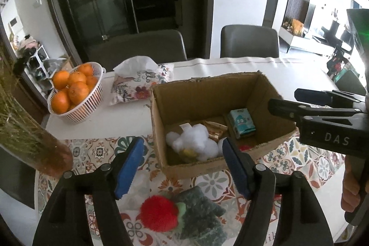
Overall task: Organize soft objects
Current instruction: 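Open both tools to drop the bunny and biscuit packet into the box, then grasp the grey knitted sock with the left tool while the right tool grasps the yellow clip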
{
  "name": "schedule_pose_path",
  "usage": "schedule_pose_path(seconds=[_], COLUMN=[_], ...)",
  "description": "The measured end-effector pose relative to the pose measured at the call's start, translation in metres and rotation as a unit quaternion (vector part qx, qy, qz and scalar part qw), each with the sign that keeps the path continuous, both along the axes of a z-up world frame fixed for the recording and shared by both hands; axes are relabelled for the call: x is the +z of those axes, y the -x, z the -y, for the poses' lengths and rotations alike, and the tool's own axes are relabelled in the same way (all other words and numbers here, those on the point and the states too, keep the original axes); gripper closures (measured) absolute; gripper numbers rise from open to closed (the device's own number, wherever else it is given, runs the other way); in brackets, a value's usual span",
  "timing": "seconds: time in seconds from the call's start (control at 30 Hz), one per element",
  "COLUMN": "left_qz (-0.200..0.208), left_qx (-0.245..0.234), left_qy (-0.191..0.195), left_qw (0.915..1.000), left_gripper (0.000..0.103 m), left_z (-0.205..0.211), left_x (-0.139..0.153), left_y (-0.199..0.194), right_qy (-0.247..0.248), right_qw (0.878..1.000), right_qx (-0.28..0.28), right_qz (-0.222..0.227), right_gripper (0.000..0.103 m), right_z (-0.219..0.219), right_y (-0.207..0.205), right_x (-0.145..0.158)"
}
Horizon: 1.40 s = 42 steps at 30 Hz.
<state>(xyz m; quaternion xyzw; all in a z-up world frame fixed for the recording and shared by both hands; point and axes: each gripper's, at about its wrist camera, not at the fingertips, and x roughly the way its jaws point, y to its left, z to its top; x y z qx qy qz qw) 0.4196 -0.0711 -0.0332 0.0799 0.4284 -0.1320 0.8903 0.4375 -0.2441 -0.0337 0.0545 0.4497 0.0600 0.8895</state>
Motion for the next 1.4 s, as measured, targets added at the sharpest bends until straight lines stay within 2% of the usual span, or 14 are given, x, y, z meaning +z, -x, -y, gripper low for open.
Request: schedule_pose_path(seconds=[0.33, 0.67, 1.1, 1.4], left_qz=[0.01, 0.003, -0.068, -0.128], left_qx=[0.019, 0.03, 0.042, 0.048], left_qy=[0.011, 0.003, 0.004, 0.006], left_qw=[0.9997, 0.9995, 0.9968, 0.9906], left_gripper=[0.027, 0.026, 0.026, 0.026], left_z=[-0.007, -0.009, -0.012, -0.014], left_x=[0.01, -0.004, -0.05, -0.084], left_y=[0.031, 0.058, 0.075, 0.078], right_qy=[0.001, 0.011, -0.002, 0.001], right_qw=[1.0, 1.0, 0.998, 0.996], right_qx=[-0.005, -0.013, -0.025, -0.027], right_qz=[0.02, 0.013, -0.049, -0.087], right_gripper=[0.035, 0.035, 0.035, 0.035], right_z=[-0.002, -0.001, 0.003, 0.002], right_y=[0.034, 0.065, 0.081, 0.082], right_x=[0.011, -0.003, -0.054, -0.088])
